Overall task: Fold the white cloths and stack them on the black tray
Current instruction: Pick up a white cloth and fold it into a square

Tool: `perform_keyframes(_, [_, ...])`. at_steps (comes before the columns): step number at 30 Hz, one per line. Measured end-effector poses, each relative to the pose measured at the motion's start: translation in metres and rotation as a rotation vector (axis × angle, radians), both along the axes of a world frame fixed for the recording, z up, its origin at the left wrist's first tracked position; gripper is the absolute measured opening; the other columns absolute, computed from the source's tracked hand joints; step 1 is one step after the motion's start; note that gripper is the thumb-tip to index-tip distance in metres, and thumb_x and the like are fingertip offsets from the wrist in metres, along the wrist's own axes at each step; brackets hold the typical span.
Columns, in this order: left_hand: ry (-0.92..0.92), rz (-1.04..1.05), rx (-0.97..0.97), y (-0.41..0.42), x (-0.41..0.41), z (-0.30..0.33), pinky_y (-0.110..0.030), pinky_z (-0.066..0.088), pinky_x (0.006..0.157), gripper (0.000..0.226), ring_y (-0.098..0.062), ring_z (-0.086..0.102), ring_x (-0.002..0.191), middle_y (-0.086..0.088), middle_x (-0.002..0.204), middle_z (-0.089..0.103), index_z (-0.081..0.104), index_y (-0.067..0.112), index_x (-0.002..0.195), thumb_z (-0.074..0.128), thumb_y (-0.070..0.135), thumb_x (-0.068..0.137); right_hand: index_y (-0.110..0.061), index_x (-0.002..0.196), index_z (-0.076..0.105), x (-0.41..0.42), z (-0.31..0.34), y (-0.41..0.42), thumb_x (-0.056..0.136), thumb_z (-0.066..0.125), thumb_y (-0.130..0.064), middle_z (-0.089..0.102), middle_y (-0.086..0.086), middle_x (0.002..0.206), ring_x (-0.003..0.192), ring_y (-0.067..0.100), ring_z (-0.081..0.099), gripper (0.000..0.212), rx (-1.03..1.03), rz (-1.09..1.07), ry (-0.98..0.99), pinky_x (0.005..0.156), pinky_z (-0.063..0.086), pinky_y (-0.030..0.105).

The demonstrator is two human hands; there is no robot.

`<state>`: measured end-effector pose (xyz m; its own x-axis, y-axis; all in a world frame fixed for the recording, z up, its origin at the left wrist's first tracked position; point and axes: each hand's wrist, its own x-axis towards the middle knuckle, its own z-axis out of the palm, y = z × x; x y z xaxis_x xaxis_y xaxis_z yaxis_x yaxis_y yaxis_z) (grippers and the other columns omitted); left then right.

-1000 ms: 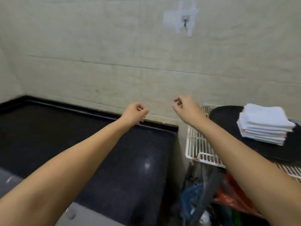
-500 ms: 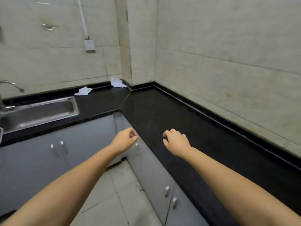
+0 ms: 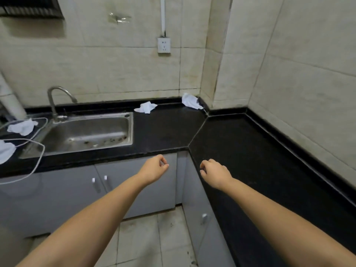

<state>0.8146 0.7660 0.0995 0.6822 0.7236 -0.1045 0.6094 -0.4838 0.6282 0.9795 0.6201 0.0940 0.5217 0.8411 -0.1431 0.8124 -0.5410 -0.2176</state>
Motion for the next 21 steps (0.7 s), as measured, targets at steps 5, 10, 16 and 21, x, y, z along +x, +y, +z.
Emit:
perform_keyframes(5, [0.007, 0.090, -0.023, 0.090, 0.027, -0.017, -0.024, 0.038, 0.069, 0.006, -0.018, 0.055, 0.077, -0.001, 0.080, 0.059, 0.058, 0.015, 0.089, 0.058, 0.021, 0.089, -0.015, 0.122, 0.053, 0.037, -0.018, 0.098, 0.097, 0.041, -0.028, 0.053, 0.008, 0.122, 0.108, 0.026, 0.056, 0.031, -0.025, 0.080, 0.024, 0.093, 0.045, 0.042])
perform_keyframes(10, [0.033, 0.060, -0.035, 0.190, 0.077, -0.043, -0.025, 0.038, 0.065, 0.006, -0.012, 0.053, 0.069, 0.007, 0.070, 0.055, 0.058, 0.017, 0.087, 0.059, 0.022, 0.089, -0.017, 0.119, 0.055, 0.085, -0.039, 0.197, 0.096, 0.042, -0.028, 0.054, 0.007, 0.122, 0.109, 0.028, 0.056, 0.028, -0.037, 0.086, 0.029, 0.094, 0.044, 0.040])
perform_keyframes(16, [0.092, -0.119, -0.012, 0.311, 0.174, -0.045, -0.025, 0.038, 0.067, 0.005, -0.014, 0.053, 0.072, 0.009, 0.069, 0.053, 0.057, 0.018, 0.086, 0.057, 0.022, 0.089, -0.018, 0.116, 0.055, 0.170, -0.040, 0.296, 0.097, 0.041, -0.029, 0.053, 0.005, 0.118, 0.104, 0.025, 0.057, 0.025, -0.047, -0.073, 0.082, 0.089, 0.046, 0.039])
perform_keyframes(21, [0.166, -0.287, -0.012, 0.372, 0.267, -0.049, -0.035, 0.049, 0.080, 0.011, -0.022, 0.059, 0.086, -0.003, 0.088, 0.063, 0.059, 0.014, 0.095, 0.055, 0.023, 0.090, -0.019, 0.114, 0.056, 0.239, -0.046, 0.338, 0.097, 0.042, -0.028, 0.053, 0.004, 0.115, 0.100, 0.024, 0.058, 0.024, -0.047, -0.234, 0.142, 0.086, 0.048, 0.037])
